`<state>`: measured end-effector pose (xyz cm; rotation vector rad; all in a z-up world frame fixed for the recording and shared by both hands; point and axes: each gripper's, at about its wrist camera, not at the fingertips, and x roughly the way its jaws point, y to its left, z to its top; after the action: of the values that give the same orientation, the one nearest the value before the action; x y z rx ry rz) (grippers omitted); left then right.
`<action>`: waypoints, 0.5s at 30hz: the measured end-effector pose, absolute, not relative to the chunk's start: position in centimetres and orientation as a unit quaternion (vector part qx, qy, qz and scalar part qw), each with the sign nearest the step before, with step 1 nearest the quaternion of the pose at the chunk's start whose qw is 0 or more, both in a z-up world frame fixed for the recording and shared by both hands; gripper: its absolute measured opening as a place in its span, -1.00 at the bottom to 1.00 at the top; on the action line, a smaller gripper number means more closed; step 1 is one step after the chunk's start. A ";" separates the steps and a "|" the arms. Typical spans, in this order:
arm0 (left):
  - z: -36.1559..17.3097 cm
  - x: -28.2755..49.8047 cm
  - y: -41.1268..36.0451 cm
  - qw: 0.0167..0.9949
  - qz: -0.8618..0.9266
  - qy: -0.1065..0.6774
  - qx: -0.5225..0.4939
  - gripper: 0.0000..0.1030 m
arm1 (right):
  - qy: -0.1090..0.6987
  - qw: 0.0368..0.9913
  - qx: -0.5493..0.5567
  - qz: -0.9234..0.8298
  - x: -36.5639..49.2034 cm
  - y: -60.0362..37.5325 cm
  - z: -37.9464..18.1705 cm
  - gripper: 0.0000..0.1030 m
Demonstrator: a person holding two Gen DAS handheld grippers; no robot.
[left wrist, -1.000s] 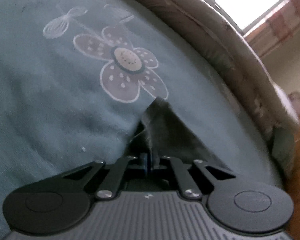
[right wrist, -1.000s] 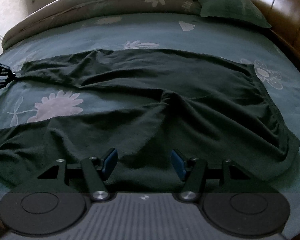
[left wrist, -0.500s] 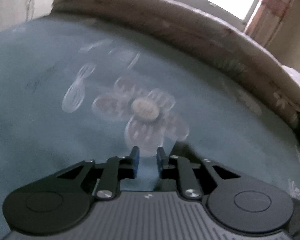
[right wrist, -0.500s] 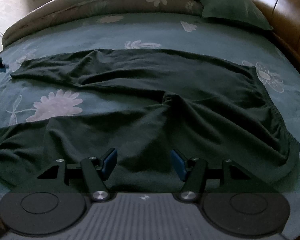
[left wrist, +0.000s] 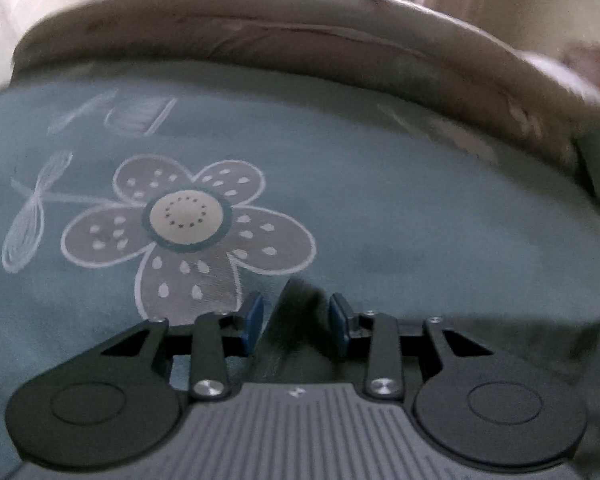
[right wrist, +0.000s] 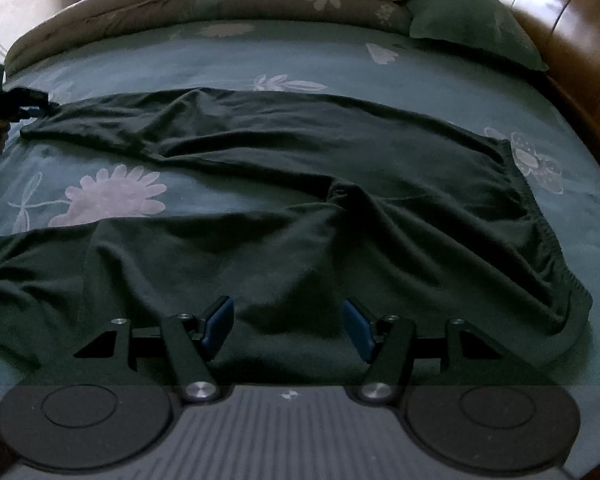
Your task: Fold clothes
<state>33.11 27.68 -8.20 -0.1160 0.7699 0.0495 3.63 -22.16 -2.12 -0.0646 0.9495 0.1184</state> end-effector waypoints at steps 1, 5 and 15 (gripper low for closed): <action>-8.1 32.9 27.3 0.925 0.019 0.377 -0.042 -0.42 | 0.457 0.887 -0.033 0.057 3.6 -22.1 -2.1 0.29; -7.0 32.8 27.1 0.932 0.020 0.361 -0.031 -0.91 | 0.458 0.886 -0.044 0.065 3.6 -21.6 -2.1 0.29; -5.0 34.4 29.4 0.925 0.117 0.350 -0.089 -0.58 | 0.454 0.886 -0.059 0.070 3.2 -20.7 -1.4 0.37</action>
<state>34.38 29.43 -5.03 -0.1835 0.7177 0.2393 3.24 -20.73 -1.45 -0.1218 0.9448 0.1462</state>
